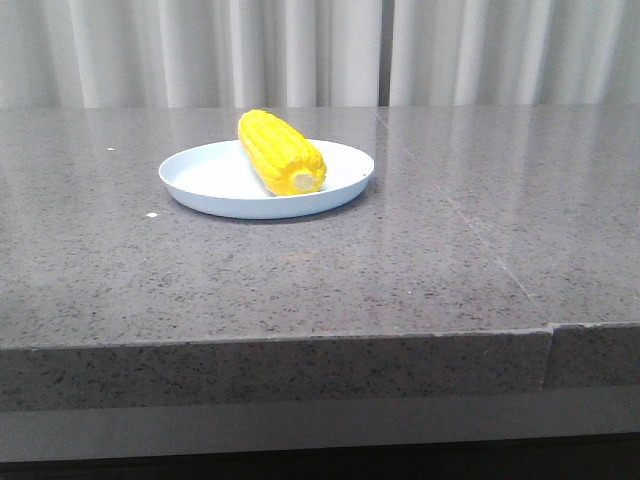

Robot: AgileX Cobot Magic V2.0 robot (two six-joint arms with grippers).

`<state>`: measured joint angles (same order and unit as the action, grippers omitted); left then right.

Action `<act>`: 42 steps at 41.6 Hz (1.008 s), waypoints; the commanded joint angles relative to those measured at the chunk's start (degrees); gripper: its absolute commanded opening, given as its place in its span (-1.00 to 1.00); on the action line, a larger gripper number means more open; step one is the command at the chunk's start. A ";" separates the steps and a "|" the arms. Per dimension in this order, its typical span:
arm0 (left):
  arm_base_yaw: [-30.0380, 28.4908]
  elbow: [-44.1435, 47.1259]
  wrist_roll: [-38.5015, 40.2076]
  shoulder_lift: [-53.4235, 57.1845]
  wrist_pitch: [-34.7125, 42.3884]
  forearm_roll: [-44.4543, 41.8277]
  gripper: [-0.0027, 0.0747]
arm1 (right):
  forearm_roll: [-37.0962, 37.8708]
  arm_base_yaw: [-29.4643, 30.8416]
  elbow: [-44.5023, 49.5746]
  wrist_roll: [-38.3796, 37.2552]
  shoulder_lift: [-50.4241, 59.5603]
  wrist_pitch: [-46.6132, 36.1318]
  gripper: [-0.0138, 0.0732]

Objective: Place corn on plate with both arms

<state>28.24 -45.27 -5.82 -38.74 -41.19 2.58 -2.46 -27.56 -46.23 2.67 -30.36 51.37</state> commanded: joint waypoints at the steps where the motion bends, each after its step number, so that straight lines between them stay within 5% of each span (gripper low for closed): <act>1: -3.14 -0.42 0.63 2.16 4.44 0.67 -0.98 | 0.35 -0.03 -1.31 0.56 -0.16 -3.81 -0.84; 6: -10.49 2.64 0.63 7.93 6.10 0.55 -0.98 | 0.35 -0.03 -1.31 0.56 -0.16 -3.81 -0.84; 18: -22.73 23.87 0.63 26.55 29.22 0.55 -0.98 | 0.35 -0.03 -1.31 0.56 -0.16 -3.81 -0.84; 29: -25.78 39.49 0.63 38.17 37.91 0.55 -0.98 | 0.35 -0.03 -1.31 0.56 -0.16 -3.81 -0.84; 42: -26.70 45.76 0.63 40.13 43.58 0.55 -0.98 | 0.35 -0.03 -1.31 0.56 -0.16 -3.81 -0.84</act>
<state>2.09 0.29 -5.82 0.22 -3.49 2.58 -2.46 -27.56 -46.23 2.77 -30.36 51.37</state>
